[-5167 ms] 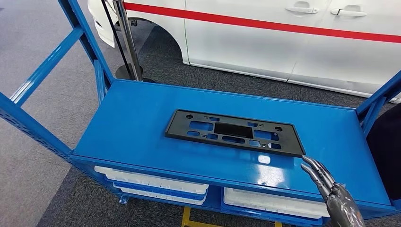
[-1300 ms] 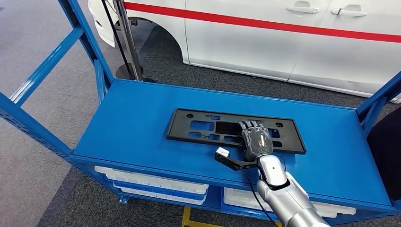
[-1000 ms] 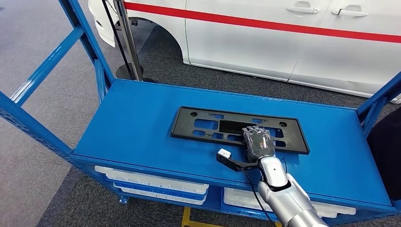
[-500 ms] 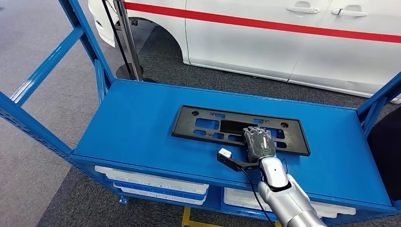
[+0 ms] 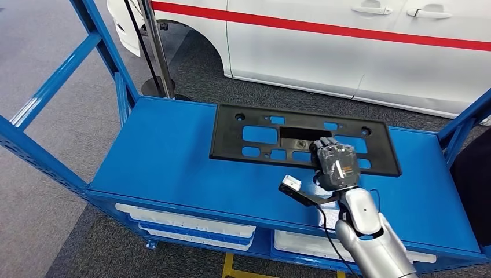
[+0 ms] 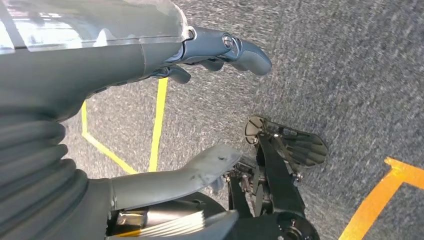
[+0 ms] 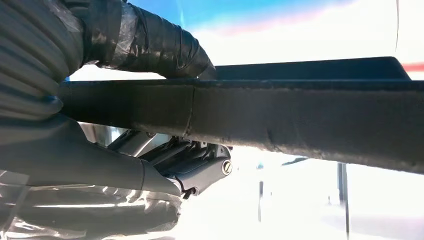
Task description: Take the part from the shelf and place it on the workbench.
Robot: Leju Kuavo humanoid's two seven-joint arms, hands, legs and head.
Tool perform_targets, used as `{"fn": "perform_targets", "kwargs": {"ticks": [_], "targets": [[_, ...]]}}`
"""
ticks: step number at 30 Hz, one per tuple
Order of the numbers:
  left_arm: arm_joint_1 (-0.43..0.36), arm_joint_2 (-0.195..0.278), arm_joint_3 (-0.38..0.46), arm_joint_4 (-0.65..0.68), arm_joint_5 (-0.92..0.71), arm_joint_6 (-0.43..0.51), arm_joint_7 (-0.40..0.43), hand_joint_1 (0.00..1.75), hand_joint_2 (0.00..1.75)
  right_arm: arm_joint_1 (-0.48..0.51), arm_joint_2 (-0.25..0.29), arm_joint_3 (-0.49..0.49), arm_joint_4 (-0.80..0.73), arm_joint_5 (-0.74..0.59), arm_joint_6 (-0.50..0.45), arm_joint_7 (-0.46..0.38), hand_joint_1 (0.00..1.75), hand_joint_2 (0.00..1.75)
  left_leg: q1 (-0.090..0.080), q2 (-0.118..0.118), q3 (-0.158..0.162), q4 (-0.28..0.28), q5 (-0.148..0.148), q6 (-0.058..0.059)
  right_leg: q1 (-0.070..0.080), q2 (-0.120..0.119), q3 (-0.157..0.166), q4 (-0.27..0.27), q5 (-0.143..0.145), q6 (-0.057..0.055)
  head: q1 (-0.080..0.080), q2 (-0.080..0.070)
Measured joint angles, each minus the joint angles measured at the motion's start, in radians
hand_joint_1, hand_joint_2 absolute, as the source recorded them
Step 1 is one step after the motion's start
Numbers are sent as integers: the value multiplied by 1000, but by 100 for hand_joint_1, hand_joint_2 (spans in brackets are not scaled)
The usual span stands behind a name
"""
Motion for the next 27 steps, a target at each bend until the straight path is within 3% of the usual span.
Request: {"fn": "perform_targets", "kwargs": {"ticks": [5, 16, 22, 24, 27], "targets": [[-1, -1, 12, 0, 0, 0, 4, 0, 175, 31, -64, -46, -150, 3, 0, -11, 175, 175, 0, 1, 0, 0, -1, 0, 0, 1, 0, 0, 0, 0, 0, 0], [-3, -2, 24, 0, -15, -3, 6, 0, 175, 69, -106, -69, -224, 40, -24, -18, 175, 175, -2, 0, -2, 5, -4, 3, -1, 0, 0, -1, 0, 2, 0, 0], [-4, -2, 24, 0, -21, -3, 6, 0, 175, 92, -127, -76, -242, 44, -30, -18, 175, 175, -2, 1, -4, 8, -5, 17, -4, 1, 2, 2, -5, 17, 0, 0], [-5, -2, 24, 0, -23, -3, 6, 0, 175, 96, -133, -80, -246, 44, -33, -19, 175, 175, 2, 3, -3, 1, 1, 24, -3, 1, -19, 52, -42, 18, 0, 0], [-5, -2, 24, 0, -27, -3, 8, 0, 175, 105, -139, -86, -248, 45, -35, -20, 175, 175, 1, 3, -7, 1, 4, 28, -1, 1, -115, 248, -135, 17, 0, 0]]}}
